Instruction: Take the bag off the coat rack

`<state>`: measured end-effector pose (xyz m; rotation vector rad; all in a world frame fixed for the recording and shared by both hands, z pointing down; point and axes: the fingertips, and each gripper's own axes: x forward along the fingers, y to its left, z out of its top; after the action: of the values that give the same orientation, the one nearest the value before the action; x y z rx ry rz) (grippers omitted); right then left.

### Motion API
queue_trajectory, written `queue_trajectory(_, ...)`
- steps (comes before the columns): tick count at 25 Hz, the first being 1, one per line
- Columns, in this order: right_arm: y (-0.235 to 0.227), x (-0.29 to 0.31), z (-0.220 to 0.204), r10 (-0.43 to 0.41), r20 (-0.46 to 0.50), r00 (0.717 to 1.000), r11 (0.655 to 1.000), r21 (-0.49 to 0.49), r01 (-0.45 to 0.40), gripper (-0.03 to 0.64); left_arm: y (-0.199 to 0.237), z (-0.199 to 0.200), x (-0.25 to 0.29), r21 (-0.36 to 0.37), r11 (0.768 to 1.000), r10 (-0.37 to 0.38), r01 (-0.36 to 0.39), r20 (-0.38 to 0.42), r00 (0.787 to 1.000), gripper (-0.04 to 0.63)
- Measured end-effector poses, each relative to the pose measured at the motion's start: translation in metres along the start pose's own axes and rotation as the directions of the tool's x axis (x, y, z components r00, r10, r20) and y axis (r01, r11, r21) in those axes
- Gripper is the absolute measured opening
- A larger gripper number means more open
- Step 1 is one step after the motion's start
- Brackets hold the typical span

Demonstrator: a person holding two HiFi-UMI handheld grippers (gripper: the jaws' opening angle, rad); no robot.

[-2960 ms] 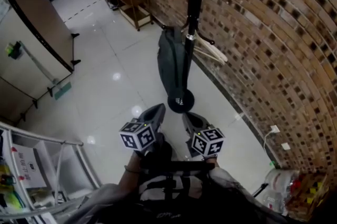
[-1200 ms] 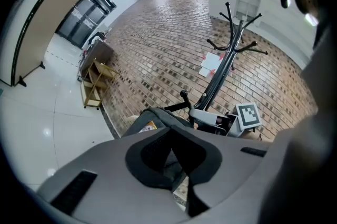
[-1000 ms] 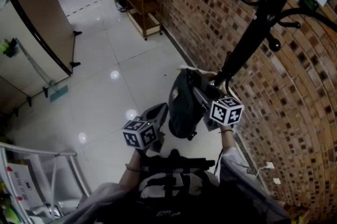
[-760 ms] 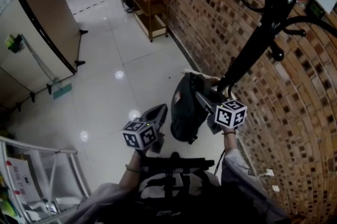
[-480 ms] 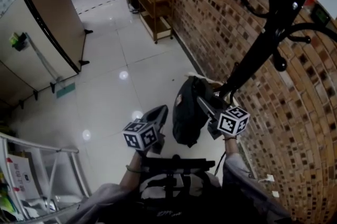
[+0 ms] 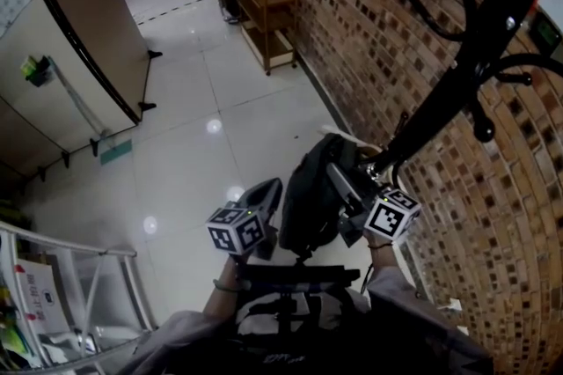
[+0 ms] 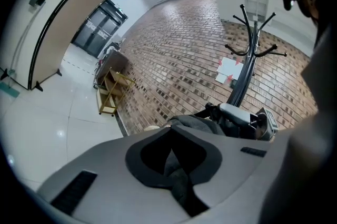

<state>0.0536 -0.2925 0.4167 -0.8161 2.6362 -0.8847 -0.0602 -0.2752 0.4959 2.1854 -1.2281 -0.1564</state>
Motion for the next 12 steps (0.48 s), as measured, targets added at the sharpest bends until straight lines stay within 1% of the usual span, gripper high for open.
queue_trajectory(2,0.011,0.002,0.003,0.022,0.028,0.999,0.999,0.033,-0.023,0.048,0.005,0.002,-0.002,-0.007,1.0,0.007,-0.007,0.005,1.0,0.008)
queue_trajectory(5,0.036,0.01,0.012,0.065,0.051,0.997,0.997,0.034,-0.067,0.048,0.013,0.008,-0.007,-0.02,1.0,0.019,-0.019,0.019,1.0,0.008)
queue_trajectory(9,0.074,0.029,0.021,0.136,0.042,0.99,0.991,0.015,-0.137,0.048,0.028,0.018,-0.017,-0.048,0.998,0.046,-0.043,0.054,0.998,0.008)
queue_trajectory(12,0.087,0.042,0.015,0.161,0.024,0.987,0.987,0.025,-0.162,0.048,0.044,0.029,-0.03,-0.063,0.995,0.077,-0.072,0.087,0.993,0.008)
